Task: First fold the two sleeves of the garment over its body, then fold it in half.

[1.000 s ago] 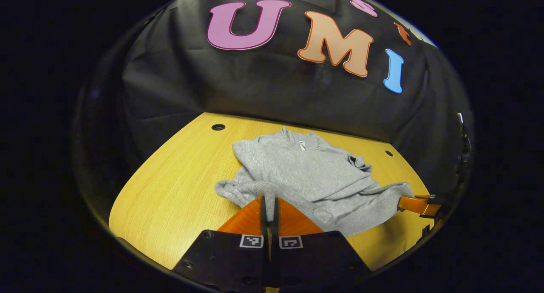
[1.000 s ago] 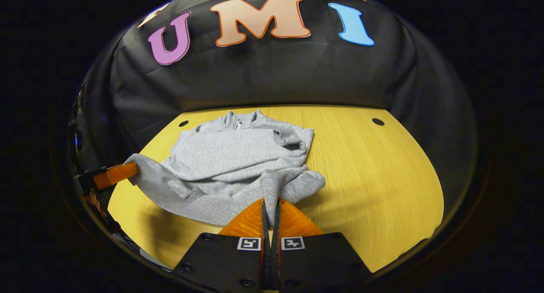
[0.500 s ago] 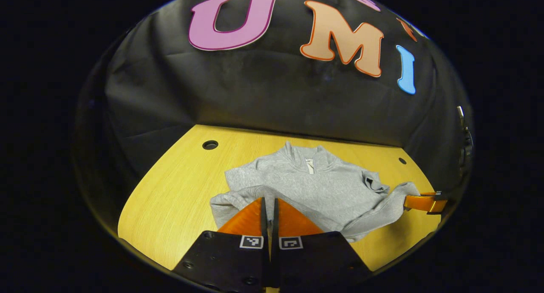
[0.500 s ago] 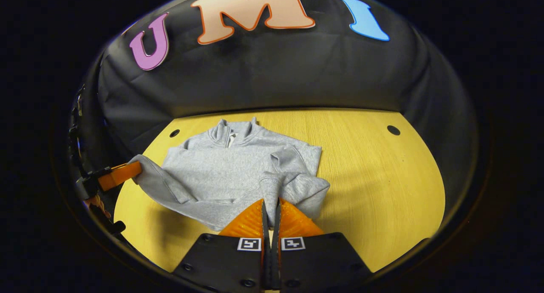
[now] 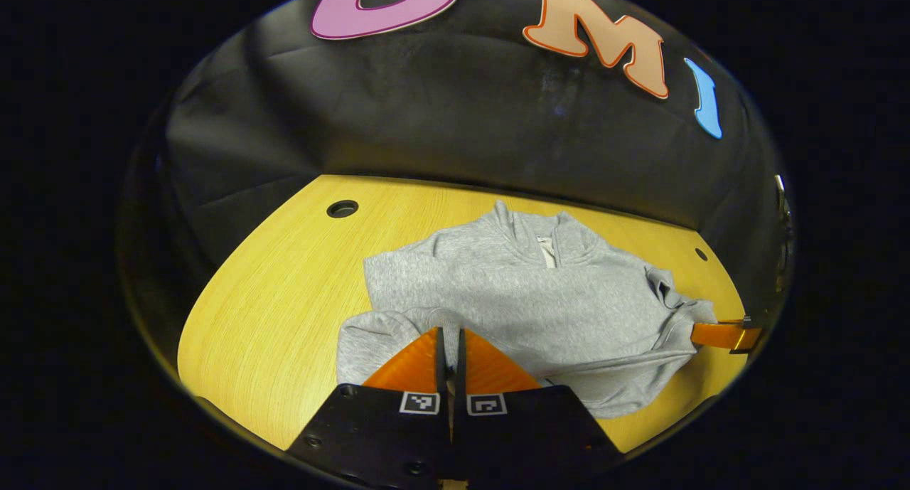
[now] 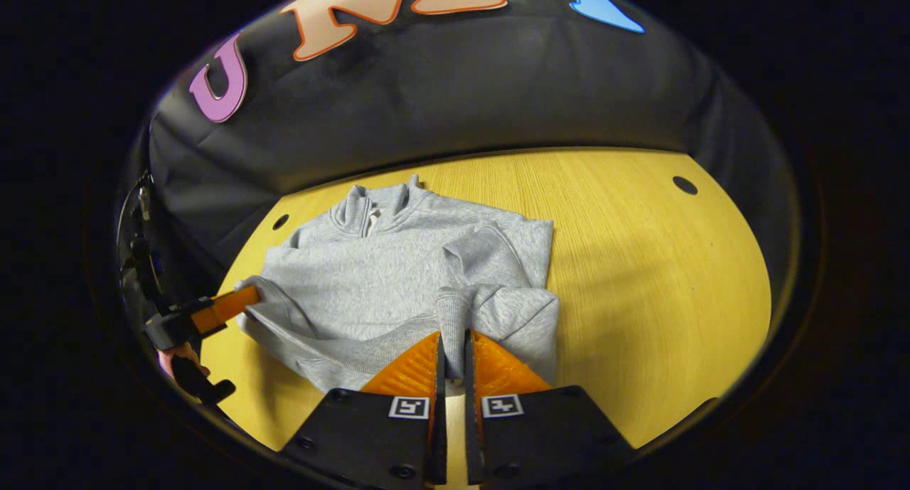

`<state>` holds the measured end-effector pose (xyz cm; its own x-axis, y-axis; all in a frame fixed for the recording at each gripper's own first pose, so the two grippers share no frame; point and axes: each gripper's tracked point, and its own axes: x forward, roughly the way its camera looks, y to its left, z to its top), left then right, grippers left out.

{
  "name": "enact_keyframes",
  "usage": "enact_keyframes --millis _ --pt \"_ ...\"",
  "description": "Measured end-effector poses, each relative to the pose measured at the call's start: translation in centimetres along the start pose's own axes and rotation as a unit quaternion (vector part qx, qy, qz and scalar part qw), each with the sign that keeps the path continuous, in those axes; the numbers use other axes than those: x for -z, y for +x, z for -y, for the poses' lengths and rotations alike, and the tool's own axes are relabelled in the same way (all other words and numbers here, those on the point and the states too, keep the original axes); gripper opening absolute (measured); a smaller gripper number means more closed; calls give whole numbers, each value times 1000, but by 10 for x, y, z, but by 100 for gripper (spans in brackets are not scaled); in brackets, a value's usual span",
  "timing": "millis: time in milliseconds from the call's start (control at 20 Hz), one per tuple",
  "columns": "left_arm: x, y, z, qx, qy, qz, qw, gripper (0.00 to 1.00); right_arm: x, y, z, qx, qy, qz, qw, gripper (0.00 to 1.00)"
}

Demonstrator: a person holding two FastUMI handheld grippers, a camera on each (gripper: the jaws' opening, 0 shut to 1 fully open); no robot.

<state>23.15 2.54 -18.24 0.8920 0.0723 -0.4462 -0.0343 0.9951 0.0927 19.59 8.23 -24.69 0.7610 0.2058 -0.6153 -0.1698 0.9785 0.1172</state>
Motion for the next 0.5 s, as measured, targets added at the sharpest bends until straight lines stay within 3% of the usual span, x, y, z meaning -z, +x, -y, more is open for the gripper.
enact_keyframes --millis 250,350,400,450,500 --pt "-23 2 3 1 26 32 999 14 -29 -7 3 -11 17 48 999 36" --pt "-32 2 7 4 25 47 999 49 -32 -3 5 -8 22 53 998 72" --pt "-38 3 6 -3 27 55 998 69 -35 -3 10 1 19 58 998 84" --pt "-41 3 3 -12 31 61 998 83 -38 -5 11 3 17 66 998 89" --pt "-47 3 2 -20 37 69 997 87 -44 -7 11 5 15 77 997 98"
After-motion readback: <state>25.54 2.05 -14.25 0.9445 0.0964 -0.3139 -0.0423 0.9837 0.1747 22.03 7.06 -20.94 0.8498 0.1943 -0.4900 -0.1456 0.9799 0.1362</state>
